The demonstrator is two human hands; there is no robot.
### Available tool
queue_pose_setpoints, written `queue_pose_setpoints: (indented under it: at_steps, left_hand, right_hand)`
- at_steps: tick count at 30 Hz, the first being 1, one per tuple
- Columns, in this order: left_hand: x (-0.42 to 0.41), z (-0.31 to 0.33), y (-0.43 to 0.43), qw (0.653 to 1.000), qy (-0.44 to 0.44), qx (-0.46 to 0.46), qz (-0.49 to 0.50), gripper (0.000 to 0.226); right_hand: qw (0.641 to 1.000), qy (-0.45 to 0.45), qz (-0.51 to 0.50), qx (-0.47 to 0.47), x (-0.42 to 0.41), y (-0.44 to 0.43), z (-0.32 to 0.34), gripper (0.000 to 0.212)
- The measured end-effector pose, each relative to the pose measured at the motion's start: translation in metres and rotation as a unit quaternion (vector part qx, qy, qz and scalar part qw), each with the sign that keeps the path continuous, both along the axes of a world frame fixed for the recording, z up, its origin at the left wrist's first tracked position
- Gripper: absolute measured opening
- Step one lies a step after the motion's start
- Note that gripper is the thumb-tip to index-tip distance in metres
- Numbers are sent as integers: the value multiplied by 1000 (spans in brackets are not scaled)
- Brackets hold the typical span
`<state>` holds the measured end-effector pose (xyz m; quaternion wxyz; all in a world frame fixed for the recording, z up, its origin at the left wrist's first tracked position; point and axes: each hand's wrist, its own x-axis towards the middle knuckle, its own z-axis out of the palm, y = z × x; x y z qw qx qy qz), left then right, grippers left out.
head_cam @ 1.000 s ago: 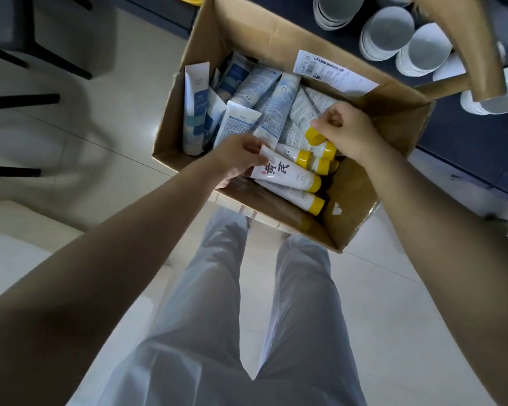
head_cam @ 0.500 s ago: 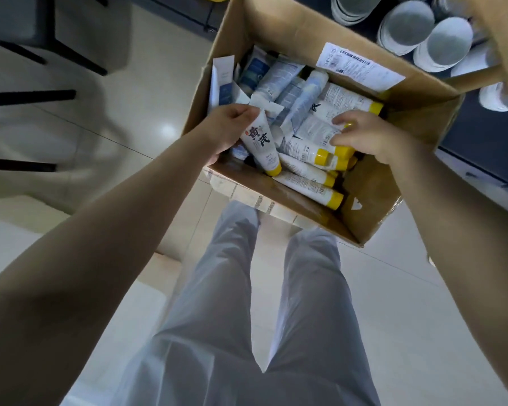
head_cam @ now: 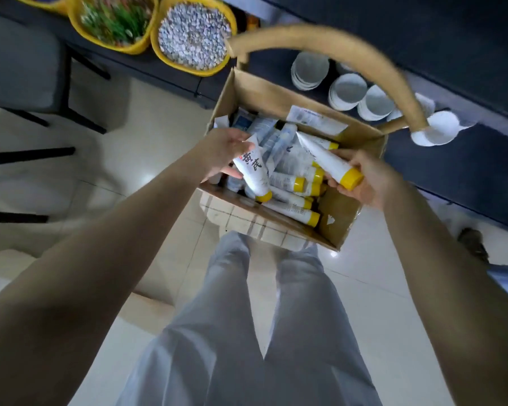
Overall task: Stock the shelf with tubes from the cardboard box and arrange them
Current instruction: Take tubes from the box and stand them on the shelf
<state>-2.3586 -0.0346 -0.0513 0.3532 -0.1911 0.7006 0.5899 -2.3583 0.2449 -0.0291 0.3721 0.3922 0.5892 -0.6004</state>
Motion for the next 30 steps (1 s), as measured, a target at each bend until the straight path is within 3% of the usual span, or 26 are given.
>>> queue_pose_setpoints:
  at_steps: [3,6,10,15,26,30]
  left_hand:
    - [-8,48,-2,998,34,14,-50,35]
    - [-17,102,1,992,98,6,-75,34]
    - [-34,181,11,968,211,-1,-138,27]
    - [-58,276,43,938,324,-9,-126,10]
    - [-69,410,152,869,477,62,-118,6]
    - [-63,429,204,860,495,66,-109,12]
  right_hand:
    - [997,62,-17,-31,13,-1,60,26]
    - [984,168,-43,-34,24,5,111,35]
    - [945,290,-121,-92,26,14,183,34]
    - [906,405,-113,-55,17,39,269,37]
    - [811,563,-150,50,30,133,399,17]
    - [795,588,-131,70,30,189,421,28]
